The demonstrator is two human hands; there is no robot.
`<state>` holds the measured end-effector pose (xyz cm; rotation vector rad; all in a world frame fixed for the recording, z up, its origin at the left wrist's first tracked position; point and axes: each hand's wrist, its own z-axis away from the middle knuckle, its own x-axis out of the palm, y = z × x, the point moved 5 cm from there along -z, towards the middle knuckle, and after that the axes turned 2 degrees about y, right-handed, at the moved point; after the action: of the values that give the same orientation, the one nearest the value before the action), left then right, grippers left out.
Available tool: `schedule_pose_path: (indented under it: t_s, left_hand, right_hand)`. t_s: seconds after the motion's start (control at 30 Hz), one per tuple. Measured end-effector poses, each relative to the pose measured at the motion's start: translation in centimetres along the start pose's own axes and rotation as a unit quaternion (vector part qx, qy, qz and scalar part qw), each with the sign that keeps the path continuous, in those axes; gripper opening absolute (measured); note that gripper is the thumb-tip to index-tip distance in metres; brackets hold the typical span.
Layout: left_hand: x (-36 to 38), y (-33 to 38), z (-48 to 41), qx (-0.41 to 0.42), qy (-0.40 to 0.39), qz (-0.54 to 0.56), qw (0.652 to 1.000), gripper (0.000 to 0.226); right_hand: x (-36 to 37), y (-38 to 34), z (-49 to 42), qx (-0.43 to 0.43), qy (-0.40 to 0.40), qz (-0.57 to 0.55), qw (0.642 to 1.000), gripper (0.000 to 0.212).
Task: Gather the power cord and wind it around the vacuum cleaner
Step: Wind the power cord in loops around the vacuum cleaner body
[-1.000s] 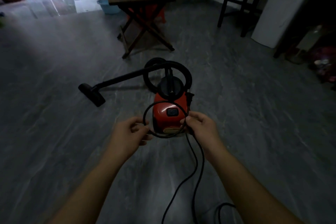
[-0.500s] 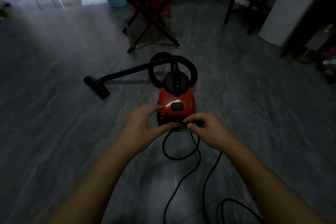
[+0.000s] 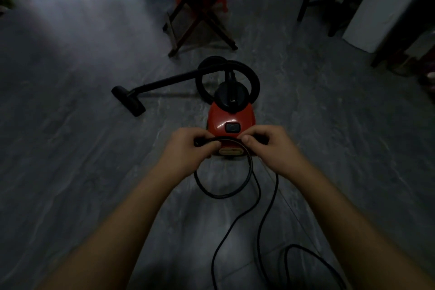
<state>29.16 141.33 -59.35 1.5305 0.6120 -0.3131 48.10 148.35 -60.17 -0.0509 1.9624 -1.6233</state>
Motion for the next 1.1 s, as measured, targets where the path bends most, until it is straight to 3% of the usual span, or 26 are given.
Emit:
schedule_pose_path:
  t_s: [0.27,0.33,0.47,0.7,0.97,1.1]
  left_hand:
    - [-3.4,-1.1,-0.1,-0.041,0.149,0.082,0.985,0.007]
    - [-3.6,-1.8,0.0,-0.046,0.143,0.064,0.987,0.006]
    - [-4.0,-2.4,0.0,-0.022,0.125,-0.023,0.992,0.010]
    - [-1.8,-1.9,0.3,0.059,0.041,-0.149,0.986,0.010]
    - [-1.2,-0.7,-0.3,0.039,0.073,-0.108,0.991,0.012]
    - [-1.2,-0.7,-0.4,0.038,0.091,-0.105,0.990,0.013]
  right_hand:
    - [0.5,2.7,0.9,0.078,-0.113,0.158,0.978,0.022]
    - [0.0,2.8,0.9,0.077,-0.082,0.167,0.980,0.019]
    - [-1.3,2.2,0.5,0.073,-0.007,0.079,0.994,0.013]
    - [0.0,0.6,0.5,0.066,-0.034,0.047,0.996,0.009]
    - [-2.9,2.3,0.7,0.108,0.105,0.091,0.984,0.012]
    - [-3.0,2.6,1.0,0.122,0.062,0.079,0.987,0.014]
